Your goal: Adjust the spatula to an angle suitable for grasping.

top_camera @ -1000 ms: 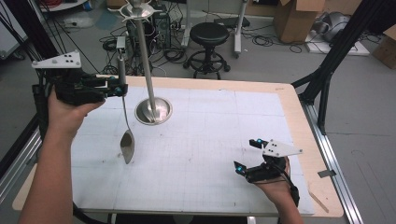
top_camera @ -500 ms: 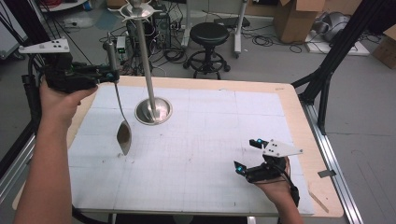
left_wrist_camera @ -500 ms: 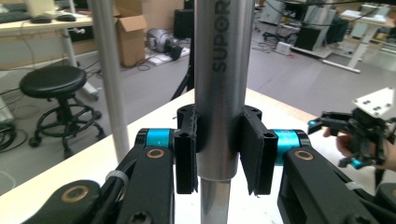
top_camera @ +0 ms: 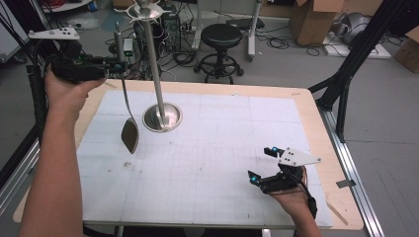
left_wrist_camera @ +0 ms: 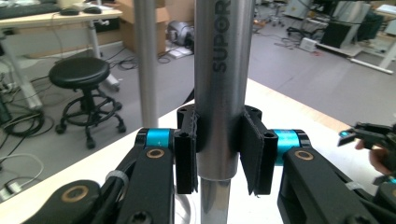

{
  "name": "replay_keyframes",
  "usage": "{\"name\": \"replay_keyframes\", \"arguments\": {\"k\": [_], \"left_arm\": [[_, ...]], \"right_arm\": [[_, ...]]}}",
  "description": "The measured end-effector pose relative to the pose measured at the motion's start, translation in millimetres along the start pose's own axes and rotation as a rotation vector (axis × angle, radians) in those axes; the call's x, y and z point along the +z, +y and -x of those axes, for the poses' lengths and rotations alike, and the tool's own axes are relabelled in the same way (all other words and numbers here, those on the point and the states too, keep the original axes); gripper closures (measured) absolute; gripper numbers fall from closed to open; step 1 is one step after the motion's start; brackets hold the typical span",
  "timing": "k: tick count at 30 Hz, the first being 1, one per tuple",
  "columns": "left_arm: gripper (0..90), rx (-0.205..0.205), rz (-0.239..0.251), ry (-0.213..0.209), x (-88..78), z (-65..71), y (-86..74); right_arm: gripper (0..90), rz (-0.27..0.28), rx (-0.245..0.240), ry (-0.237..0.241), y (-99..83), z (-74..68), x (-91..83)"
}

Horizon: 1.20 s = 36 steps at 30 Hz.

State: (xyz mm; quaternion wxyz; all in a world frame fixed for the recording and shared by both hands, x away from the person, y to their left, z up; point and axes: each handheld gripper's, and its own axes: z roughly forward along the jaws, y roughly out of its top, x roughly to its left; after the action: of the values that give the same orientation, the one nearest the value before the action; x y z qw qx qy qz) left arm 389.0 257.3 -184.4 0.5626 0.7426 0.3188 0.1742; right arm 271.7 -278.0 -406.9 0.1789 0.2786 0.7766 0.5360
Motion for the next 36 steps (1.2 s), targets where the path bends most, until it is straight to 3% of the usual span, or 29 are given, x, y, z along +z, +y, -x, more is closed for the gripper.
{"name": "replay_keyframes", "arguments": {"k": [11, 21, 25, 30, 36], "left_arm": [[69.0, 0.004, -0.045, 0.049, 11.1, -2.3, 3.9], [69.1, 0.004, -0.045, 0.052, 14.4, 0.1, 5.5], [69.0, -0.018, -0.037, 0.052, 11.3, -1.1, 6.3], [69.0, -0.004, -0.053, 0.069, 7.6, -1.0, 5.2], [69.0, -0.005, -0.048, 0.058, 8.3, -0.3, 6.3]], "right_arm": [[0.2, 0.001, 0.006, -0.001, 0.1, -0.7, -0.9], [0.2, 0.005, 0.002, 0.001, 0.2, 0.7, -0.8], [0.2, 0.020, 0.008, 0.004, 3.0, 1.2, -0.5], [0.2, 0.020, 0.011, 0.010, 3.8, 2.9, 4.2], [0.3, 0.026, 0.019, 0.007, 4.8, 2.7, 1.9]]}}
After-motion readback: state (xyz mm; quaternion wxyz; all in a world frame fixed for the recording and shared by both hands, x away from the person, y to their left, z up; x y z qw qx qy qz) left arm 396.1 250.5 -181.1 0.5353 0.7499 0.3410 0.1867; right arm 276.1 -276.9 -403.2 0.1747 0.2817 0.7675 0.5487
